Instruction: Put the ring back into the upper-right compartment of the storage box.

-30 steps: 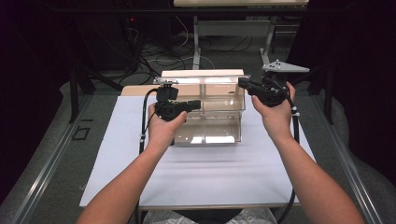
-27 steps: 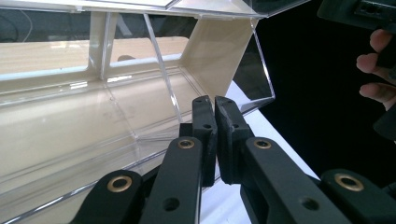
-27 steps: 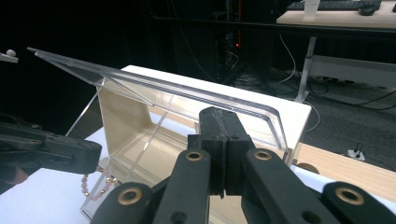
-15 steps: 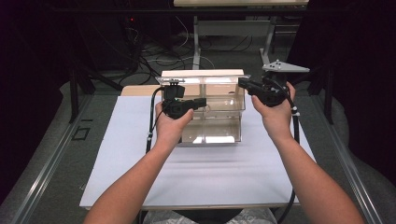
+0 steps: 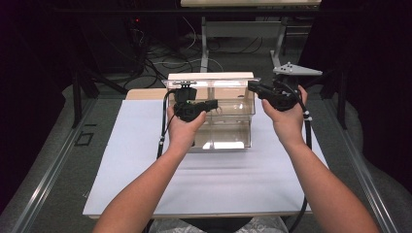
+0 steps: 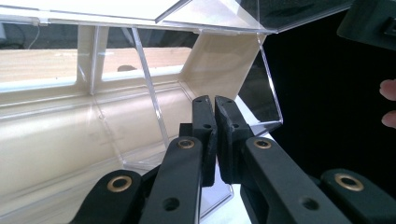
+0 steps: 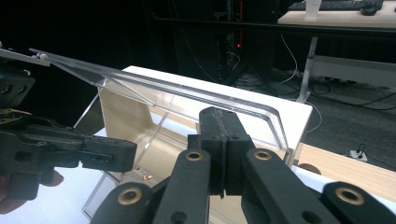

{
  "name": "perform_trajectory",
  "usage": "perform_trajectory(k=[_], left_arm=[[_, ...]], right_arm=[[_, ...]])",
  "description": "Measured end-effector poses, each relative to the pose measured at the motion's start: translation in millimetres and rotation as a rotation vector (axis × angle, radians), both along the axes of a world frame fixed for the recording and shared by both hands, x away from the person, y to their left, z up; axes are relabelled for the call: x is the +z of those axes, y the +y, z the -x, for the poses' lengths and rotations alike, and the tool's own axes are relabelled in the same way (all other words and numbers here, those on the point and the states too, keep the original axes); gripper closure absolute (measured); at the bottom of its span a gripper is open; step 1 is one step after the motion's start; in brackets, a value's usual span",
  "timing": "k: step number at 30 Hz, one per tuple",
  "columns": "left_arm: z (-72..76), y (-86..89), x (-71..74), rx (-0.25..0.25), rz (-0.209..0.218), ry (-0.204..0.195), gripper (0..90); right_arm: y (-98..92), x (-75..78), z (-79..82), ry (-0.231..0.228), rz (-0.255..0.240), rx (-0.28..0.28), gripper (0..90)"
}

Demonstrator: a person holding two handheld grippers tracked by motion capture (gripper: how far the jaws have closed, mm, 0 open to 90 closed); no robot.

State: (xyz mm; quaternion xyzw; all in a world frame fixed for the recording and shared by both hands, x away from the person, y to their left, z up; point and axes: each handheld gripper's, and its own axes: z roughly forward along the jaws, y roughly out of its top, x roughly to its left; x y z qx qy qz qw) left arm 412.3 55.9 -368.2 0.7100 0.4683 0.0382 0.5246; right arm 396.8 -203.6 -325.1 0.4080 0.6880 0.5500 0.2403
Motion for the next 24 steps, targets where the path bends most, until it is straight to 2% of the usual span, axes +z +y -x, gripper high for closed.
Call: perform_trajectory(k=[14,18,24], left_arm=[[-4.1,-8.1,-5.1,0.046,-0.023,-0.033,87.7],[-4.9,-10.3,-7.0,0.061,-0.018,-0.037,87.6],[-4.8,-13.2,-8.6,0.057,-0.017,-0.039,87.6]], right_arm=[[-0.2,0.1,-0.3,0.0,-0.002,0.002,90.0],[-0.1,0.1,-0.3,-0.001,-0.003,0.002,90.0],[-0.1,0.0,-0.2,0.0,-0.002,0.001,90.0]])
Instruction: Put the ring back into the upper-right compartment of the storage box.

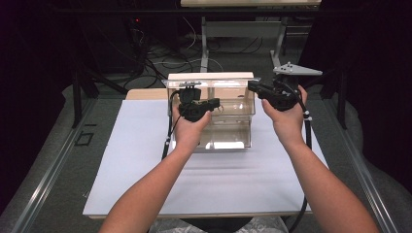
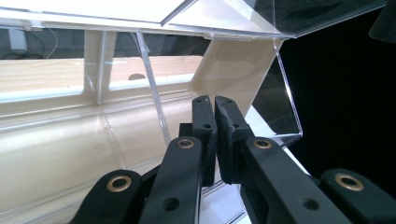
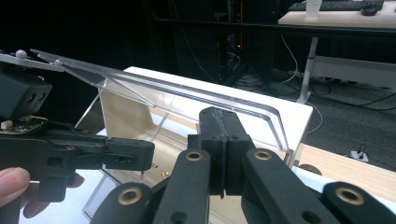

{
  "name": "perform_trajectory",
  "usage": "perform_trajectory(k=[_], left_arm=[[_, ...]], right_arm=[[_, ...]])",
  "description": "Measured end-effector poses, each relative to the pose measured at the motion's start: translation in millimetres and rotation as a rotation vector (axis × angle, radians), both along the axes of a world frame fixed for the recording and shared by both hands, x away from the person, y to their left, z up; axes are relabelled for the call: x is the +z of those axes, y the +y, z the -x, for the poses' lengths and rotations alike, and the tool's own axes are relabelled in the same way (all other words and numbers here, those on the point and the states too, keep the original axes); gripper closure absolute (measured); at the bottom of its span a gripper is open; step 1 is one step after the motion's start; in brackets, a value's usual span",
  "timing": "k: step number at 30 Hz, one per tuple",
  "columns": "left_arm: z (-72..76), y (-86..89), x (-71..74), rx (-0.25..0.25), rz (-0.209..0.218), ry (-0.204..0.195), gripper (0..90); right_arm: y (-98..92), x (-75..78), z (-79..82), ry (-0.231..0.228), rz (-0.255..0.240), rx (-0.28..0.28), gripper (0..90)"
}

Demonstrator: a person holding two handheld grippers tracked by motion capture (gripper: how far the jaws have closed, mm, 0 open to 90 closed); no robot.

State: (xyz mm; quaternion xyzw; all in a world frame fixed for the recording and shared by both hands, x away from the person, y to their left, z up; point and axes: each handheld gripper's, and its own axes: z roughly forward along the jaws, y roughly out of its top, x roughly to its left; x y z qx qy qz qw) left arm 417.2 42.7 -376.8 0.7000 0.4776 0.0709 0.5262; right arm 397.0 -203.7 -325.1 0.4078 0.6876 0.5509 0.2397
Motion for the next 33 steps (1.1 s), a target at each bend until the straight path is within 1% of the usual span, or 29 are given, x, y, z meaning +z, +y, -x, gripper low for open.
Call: perform_trajectory(k=[5,9,16,19,22,24,28,31,32,33], left_arm=[[-0.1,-1.9,-1.7,0.0,-0.006,-0.003,87.6],[-0.1,-3.3,-2.7,0.004,-0.002,-0.003,87.6],[-0.1,-3.7,-3.3,0.009,-0.01,-0.004,87.3],[-0.1,-3.5,-3.4,0.007,-0.008,-0.004,85.5],[0.0,-2.9,-3.2,-0.009,0.0,-0.002,81.9],[0.5,-3.0,-3.1,-0.006,-0.007,-0.012,80.9],[2.3,-1.7,-1.7,-0.02,-0.011,-0.005,78.0],[3.5,-1.5,-1.3,-0.027,-0.014,-0.009,74.5],[4.3,-2.0,-1.3,-0.018,-0.013,-0.011,74.5],[4.6,-1.6,-1.1,-0.023,-0.011,-0.007,73.8]], right_arm=[[0.1,-0.5,-0.3,-0.005,-0.003,-0.001,90.0],[-0.2,-0.5,-0.1,-0.004,-0.002,0.004,90.0],[-0.4,-0.5,0.1,-0.001,-0.002,0.005,90.0],[-0.4,-0.6,0.2,-0.002,-0.002,0.004,90.0],[-0.3,-0.6,0.3,-0.001,-0.003,0.004,90.0],[-0.5,-0.7,0.3,-0.002,-0.002,0.004,90.0],[-0.4,-0.8,0.4,-0.002,-0.003,0.004,90.0],[-0.3,-1.1,0.7,-0.002,-0.003,0.003,90.0],[-0.3,-1.1,0.7,-0.002,-0.003,0.003,90.0],[0.0,-1.3,0.9,-0.003,-0.005,0.0,90.0]])
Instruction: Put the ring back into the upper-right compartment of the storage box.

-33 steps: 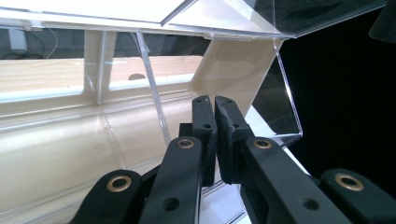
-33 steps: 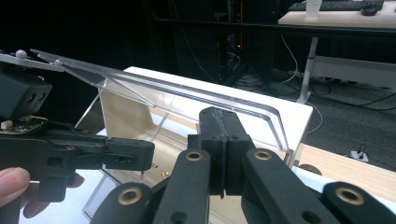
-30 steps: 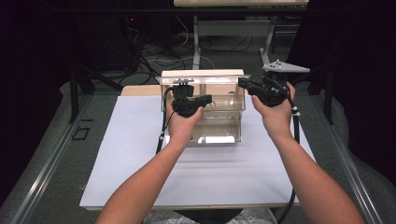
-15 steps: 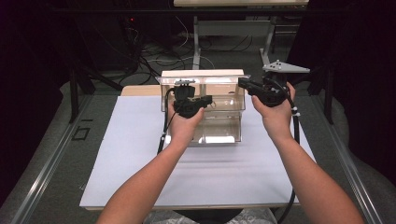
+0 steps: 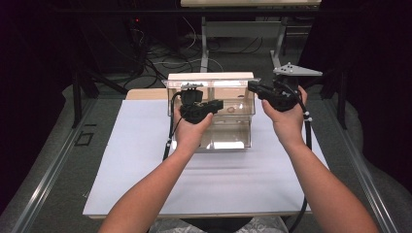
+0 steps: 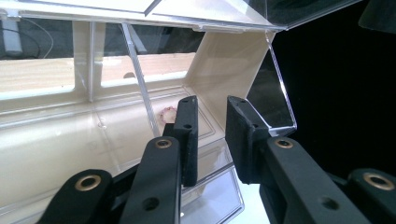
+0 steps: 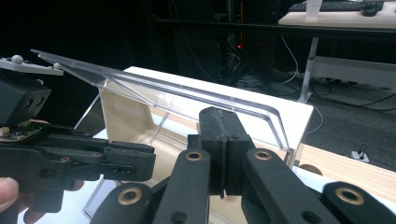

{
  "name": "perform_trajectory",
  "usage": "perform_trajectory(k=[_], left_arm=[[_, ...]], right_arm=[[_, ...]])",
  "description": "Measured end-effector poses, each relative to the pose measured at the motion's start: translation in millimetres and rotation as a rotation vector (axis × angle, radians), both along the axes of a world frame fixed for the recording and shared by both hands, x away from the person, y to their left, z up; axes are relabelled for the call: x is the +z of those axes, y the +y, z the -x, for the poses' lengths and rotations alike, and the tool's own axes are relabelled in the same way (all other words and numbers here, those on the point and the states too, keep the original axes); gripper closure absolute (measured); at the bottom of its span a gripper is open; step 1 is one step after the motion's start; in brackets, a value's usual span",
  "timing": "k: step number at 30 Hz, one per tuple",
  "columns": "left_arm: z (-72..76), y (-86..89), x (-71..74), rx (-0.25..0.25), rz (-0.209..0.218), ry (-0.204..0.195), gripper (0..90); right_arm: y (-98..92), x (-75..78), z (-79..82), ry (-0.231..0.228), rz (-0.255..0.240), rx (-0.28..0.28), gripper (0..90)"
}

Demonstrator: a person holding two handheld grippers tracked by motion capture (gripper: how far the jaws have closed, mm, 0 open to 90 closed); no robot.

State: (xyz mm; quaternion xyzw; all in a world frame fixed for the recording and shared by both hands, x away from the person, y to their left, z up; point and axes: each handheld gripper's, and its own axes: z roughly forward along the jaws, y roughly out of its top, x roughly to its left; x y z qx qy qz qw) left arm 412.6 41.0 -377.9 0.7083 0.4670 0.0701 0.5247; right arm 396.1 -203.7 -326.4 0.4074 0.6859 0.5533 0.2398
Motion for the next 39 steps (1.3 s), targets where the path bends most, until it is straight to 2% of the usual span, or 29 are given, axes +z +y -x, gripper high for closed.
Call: perform_trajectory(k=[16,24,31,32,39], left_arm=[[6.9,8.4,3.0,-0.011,-0.003,-0.007,63.8],[10.3,16.9,8.1,-0.006,0.002,-0.015,62.6],[14.1,28.8,18.0,0.007,-0.002,-0.039,65.9],[14.5,30.8,19.6,0.009,-0.007,-0.05,67.0],[19.9,42.5,31.9,0.017,-0.015,-0.067,73.7]], right_arm=[[-1.7,-0.5,2.4,-0.002,0.001,0.001,90.0],[-2.1,-0.6,3.1,0.0,0.001,0.004,90.0],[-2.7,-0.1,4.4,-0.006,0.005,0.002,90.0],[-2.7,0.0,4.5,-0.006,0.005,0.003,90.0],[-3.5,0.5,6.1,-0.005,0.008,0.005,90.0]])
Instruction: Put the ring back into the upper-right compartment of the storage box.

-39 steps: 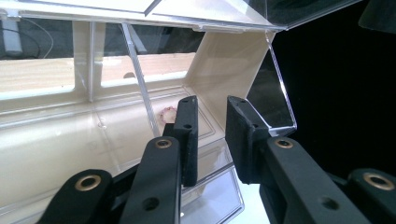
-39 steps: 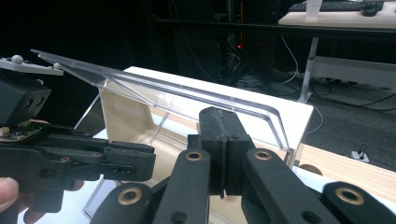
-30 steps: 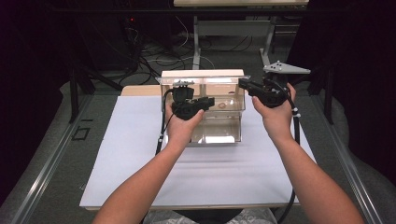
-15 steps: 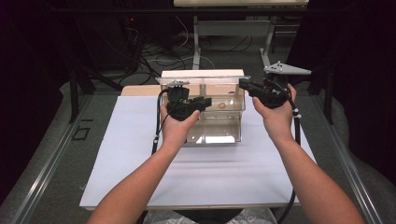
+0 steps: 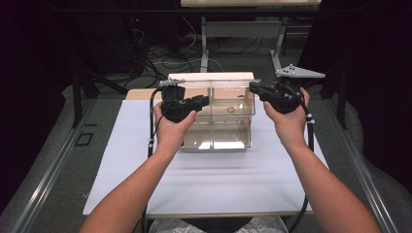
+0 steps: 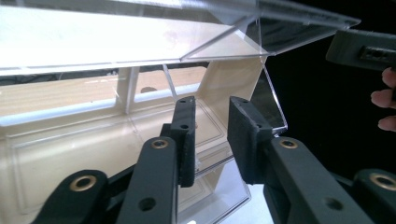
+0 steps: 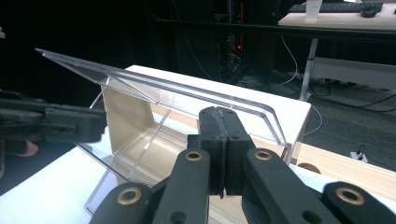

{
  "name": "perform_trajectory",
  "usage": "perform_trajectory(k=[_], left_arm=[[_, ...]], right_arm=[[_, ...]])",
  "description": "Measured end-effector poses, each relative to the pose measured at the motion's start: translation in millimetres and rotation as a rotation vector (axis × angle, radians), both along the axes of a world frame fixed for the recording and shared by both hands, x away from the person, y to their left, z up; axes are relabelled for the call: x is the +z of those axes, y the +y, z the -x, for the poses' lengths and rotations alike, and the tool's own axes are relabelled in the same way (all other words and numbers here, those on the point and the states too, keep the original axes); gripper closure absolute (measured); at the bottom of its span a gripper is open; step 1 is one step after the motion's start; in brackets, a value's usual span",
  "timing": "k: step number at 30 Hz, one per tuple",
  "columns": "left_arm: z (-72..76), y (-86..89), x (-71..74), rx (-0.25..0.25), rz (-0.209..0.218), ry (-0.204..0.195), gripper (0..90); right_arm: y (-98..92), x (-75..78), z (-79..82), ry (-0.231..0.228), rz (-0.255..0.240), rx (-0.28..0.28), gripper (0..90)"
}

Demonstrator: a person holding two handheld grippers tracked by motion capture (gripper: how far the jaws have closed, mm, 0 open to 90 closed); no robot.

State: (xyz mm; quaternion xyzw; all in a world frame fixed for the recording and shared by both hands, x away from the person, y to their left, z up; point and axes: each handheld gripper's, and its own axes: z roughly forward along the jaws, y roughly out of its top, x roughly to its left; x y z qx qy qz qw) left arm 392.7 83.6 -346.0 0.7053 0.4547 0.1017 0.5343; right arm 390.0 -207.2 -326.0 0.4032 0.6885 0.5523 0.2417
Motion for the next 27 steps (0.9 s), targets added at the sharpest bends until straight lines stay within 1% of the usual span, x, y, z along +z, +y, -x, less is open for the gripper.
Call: perform_trajectory(k=[1,3,5,7,9,10,11,12,14,18,19,22,23,24,27], left_arm=[[0.8,1.3,1.7,-0.004,0.003,0.002,74.8],[2.7,4.3,5.2,-0.003,-0.004,0.002,77.1],[3.9,6.9,8.1,-0.003,-0.003,-0.007,80.1],[5.4,10.7,12.1,-0.004,-0.016,-0.008,82.9],[6.3,13.4,15.0,-0.004,-0.01,-0.014,85.6],[6.7,15.3,17.0,-0.009,-0.016,-0.011,87.1],[7.1,16.1,18.3,-0.009,-0.009,-0.014,88.6],[7.8,17.8,20.3,-0.013,-0.014,-0.007,89.5],[8.9,19.9,23.4,-0.011,-0.013,-0.012,89.8],[11.6,25.0,31.2,-0.02,-0.03,-0.027,90.0],[12.6,25.3,33.2,-0.014,-0.028,-0.025,90.0],[13.4,27.7,39.7,-0.013,-0.03,-0.042,90.0],[13.2,29.2,42.1,-0.015,-0.036,-0.041,90.0],[12.7,29.9,43.8,-0.01,-0.03,-0.046,90.0],[10.3,33.3,48.2,0.001,-0.012,-0.043,90.0]], right_arm=[[0.1,0.0,0.2,0.002,-0.001,0.0,90.0],[0.1,-0.1,0.4,0.003,-0.001,-0.001,90.0],[0.3,-0.4,0.3,0.004,-0.001,-0.001,90.0],[0.3,-0.8,0.3,0.004,0.0,-0.001,90.0],[-0.2,-0.9,0.4,0.003,0.003,0.0,90.0],[-0.3,-1.1,0.4,0.002,0.005,0.0,90.0],[-0.3,-1.2,0.4,0.005,0.004,0.0,90.0],[-0.4,-1.4,0.1,0.006,0.006,0.0,90.0],[-0.4,-1.7,-0.1,0.007,0.009,0.001,90.0],[-0.7,-2.3,0.1,0.007,0.008,-0.003,90.0],[-0.8,-2.5,0.1,0.007,0.009,-0.003,90.0],[-1.2,-2.4,0.1,0.008,0.007,-0.005,90.0],[-1.3,-2.4,0.1,0.008,0.007,-0.005,90.0],[-1.4,-2.4,0.1,0.008,0.007,-0.005,90.0],[-0.9,-2.6,0.4,0.008,0.008,-0.004,90.0]])
